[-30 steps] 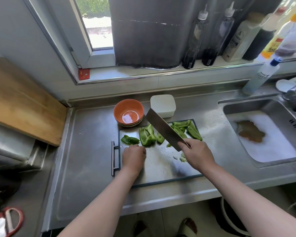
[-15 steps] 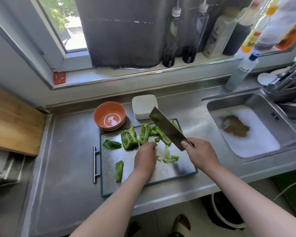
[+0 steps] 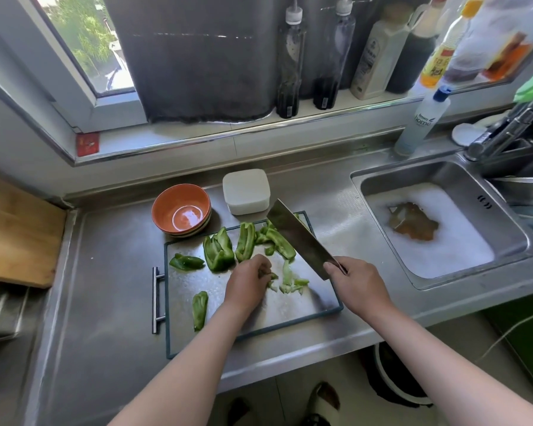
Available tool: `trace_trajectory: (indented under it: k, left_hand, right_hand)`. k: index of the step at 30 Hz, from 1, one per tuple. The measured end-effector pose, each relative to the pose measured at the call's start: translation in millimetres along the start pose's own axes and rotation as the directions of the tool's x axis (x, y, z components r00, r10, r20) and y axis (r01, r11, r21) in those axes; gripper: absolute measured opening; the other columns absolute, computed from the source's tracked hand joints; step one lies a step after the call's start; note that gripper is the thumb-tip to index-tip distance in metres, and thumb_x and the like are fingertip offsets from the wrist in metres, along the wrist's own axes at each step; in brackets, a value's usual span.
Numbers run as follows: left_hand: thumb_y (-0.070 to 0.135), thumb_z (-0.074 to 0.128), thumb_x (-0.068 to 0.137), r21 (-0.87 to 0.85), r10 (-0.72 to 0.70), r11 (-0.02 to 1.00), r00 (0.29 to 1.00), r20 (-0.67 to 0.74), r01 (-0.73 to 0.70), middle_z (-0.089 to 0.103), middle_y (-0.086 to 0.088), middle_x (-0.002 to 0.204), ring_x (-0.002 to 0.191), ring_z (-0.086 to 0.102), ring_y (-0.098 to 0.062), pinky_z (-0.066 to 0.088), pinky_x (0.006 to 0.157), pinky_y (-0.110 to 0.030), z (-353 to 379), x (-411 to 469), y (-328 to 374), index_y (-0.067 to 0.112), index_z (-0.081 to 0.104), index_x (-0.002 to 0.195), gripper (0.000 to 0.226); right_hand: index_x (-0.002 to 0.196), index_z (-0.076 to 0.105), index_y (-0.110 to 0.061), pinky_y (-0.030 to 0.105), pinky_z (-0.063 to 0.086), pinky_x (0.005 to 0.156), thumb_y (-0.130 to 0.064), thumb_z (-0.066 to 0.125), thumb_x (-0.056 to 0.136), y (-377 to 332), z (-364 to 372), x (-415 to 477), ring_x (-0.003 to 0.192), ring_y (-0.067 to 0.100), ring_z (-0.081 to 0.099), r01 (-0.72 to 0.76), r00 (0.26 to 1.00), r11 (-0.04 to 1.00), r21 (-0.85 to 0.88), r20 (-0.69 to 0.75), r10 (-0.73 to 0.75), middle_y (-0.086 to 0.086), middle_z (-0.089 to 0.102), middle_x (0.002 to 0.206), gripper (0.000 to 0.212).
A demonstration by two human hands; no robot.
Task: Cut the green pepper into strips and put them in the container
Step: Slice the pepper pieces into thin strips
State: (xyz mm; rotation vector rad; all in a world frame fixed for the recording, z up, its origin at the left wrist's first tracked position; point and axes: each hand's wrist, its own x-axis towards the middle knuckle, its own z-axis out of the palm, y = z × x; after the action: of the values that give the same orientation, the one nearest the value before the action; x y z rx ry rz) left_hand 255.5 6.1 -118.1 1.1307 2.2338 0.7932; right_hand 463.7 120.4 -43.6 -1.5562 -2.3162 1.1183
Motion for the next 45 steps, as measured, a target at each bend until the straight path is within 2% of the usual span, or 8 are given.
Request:
trace_trajectory:
  k: [5,12,16,21,25,32,40,45]
  left_hand:
    - [0.003,0.073,0.080,-0.129,-0.013,0.991,0.999,0.031,0.017,0.066,0.010,0.084,0.073,0.058,-0.002,0.045,0.068,-0.012,3,-12,-10,0.027,0.064,0.094,0.029]
    - [-0.003,0.053,0.091,-0.141,-0.032,0.989,0.993,0.116,0.048,0.070,0.011,0.101,0.095,0.064,0.000,0.048,0.089,-0.014,-6,-16,-14,0.025,0.064,0.123,0.044]
    - [0.001,0.048,0.098,-0.049,0.005,0.999,1.000,-0.021,-0.006,0.065,0.002,0.115,0.106,0.059,-0.008,0.042,0.093,-0.017,-5,-12,-7,0.012,0.066,0.124,0.034]
    - [0.016,0.051,0.100,0.087,0.166,0.980,0.980,0.112,-0.176,0.060,-0.001,0.125,0.118,0.047,-0.021,0.038,0.097,-0.026,23,1,20,0.016,0.065,0.128,0.031]
    - [0.002,0.046,0.092,0.170,0.155,0.971,0.985,0.073,-0.166,0.059,-0.004,0.123,0.116,0.047,-0.024,0.043,0.096,-0.034,28,-3,28,0.016,0.062,0.130,0.044]
    - [0.023,0.066,0.092,0.188,0.119,0.974,0.992,0.044,-0.125,0.061,0.009,0.100,0.103,0.052,-0.011,0.039,0.075,-0.024,3,-4,-2,0.025,0.078,0.099,0.013]
    - [0.042,0.065,0.090,0.269,0.154,0.944,0.976,0.155,-0.191,0.059,0.013,0.101,0.096,0.056,-0.007,0.051,0.073,-0.030,-6,9,6,0.035,0.075,0.103,0.018]
    - [0.022,0.065,0.090,0.355,0.140,0.931,0.980,-0.139,-0.083,0.058,0.001,0.088,0.077,0.058,-0.022,0.046,0.053,-0.031,-5,19,1,0.015,0.072,0.087,0.011]
  right_hand:
    - [0.079,0.070,-0.019,0.035,0.050,0.071,-0.034,0.056,0.100,8,-2,-3,0.076,0.019,0.063,-0.014,1.000,1.000,0.020,0.000,0.014,-0.004,0.067,0.072,0.029]
    - [0.079,0.070,-0.017,0.036,0.052,0.072,-0.034,0.056,0.100,12,0,-3,0.076,0.020,0.063,-0.038,0.999,0.998,0.045,0.002,0.038,-0.002,0.068,0.072,0.031]
    - [0.076,0.070,-0.018,0.037,0.052,0.072,-0.035,0.057,0.099,18,-1,-6,0.075,0.019,0.064,-0.056,0.998,0.996,0.069,0.000,0.056,-0.002,0.068,0.071,0.031]
    - [0.069,0.065,-0.021,0.035,0.050,0.067,-0.034,0.058,0.099,28,-6,-14,0.072,0.020,0.061,-0.083,0.996,0.994,0.073,-0.009,0.084,-0.003,0.065,0.067,0.034]
    - [0.064,0.061,-0.025,0.031,0.045,0.062,-0.033,0.058,0.100,32,-11,-19,0.069,0.016,0.060,-0.096,0.995,0.994,0.056,-0.019,0.097,-0.006,0.062,0.063,0.036]
    - [0.069,0.064,-0.025,0.030,0.046,0.063,-0.033,0.057,0.100,29,-14,-16,0.070,0.014,0.060,-0.084,0.996,0.993,0.083,-0.019,0.086,-0.006,0.064,0.066,0.033]
    - [0.066,0.060,-0.024,0.031,0.043,0.060,-0.032,0.056,0.101,18,-8,-3,0.066,0.014,0.057,-0.060,0.998,0.996,0.064,0.008,0.060,-0.006,0.060,0.063,0.036]
    - [0.076,0.070,-0.020,0.035,0.051,0.069,-0.034,0.057,0.100,16,-3,6,0.074,0.017,0.062,-0.059,0.998,0.995,0.077,0.010,0.058,-0.003,0.067,0.071,0.030]
